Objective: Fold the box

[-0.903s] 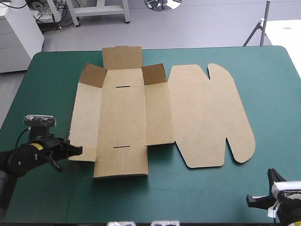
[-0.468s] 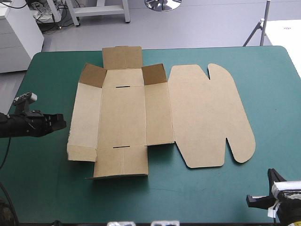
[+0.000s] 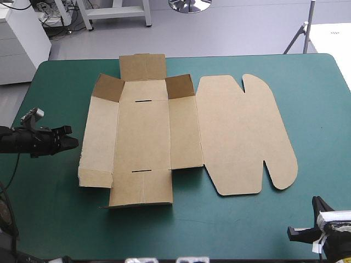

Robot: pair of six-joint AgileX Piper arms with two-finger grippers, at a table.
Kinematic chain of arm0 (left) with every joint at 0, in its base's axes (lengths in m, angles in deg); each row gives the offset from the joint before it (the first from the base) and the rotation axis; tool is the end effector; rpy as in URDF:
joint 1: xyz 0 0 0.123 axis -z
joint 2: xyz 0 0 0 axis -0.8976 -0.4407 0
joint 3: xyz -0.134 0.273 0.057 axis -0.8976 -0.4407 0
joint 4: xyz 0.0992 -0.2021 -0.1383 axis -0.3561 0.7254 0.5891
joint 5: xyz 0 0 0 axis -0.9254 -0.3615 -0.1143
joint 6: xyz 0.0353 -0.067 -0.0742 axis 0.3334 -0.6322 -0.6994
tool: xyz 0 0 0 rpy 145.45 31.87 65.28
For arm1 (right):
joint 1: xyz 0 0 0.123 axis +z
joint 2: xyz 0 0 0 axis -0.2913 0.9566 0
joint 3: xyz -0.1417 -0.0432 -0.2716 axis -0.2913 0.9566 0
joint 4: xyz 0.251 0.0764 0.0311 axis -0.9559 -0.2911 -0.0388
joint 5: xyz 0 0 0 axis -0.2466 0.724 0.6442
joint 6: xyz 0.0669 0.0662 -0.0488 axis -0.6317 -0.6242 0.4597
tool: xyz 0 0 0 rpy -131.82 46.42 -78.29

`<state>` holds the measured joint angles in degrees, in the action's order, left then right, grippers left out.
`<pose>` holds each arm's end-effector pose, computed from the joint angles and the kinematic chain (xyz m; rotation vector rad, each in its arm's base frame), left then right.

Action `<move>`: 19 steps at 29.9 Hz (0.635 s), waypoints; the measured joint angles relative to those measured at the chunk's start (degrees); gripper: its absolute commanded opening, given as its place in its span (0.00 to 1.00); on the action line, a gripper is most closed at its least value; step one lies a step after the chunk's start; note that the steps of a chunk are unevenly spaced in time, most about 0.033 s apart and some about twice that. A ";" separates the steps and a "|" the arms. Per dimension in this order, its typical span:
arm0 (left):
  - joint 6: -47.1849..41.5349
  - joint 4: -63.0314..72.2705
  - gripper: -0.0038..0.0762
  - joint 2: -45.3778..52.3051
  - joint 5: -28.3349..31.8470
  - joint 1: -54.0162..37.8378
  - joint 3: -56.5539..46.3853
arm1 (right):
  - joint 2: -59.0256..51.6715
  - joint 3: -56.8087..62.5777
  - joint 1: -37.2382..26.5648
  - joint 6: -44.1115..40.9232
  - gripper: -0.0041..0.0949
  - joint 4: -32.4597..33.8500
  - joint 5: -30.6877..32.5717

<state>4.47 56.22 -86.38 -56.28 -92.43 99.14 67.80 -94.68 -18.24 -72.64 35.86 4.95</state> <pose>0.3011 0.0828 0.2682 -0.2639 2.5593 -0.8377 0.0146 0.0052 0.2753 -0.1149 1.8396 -0.0427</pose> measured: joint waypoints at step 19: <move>-2.83 -2.52 0.73 -7.47 -1.97 3.81 0.18 | 0.00 0.00 0.00 0.00 0.02 0.00 0.00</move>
<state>1.64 53.71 -93.84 -58.24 -88.62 99.33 67.80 -94.68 -18.24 -72.64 35.86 4.95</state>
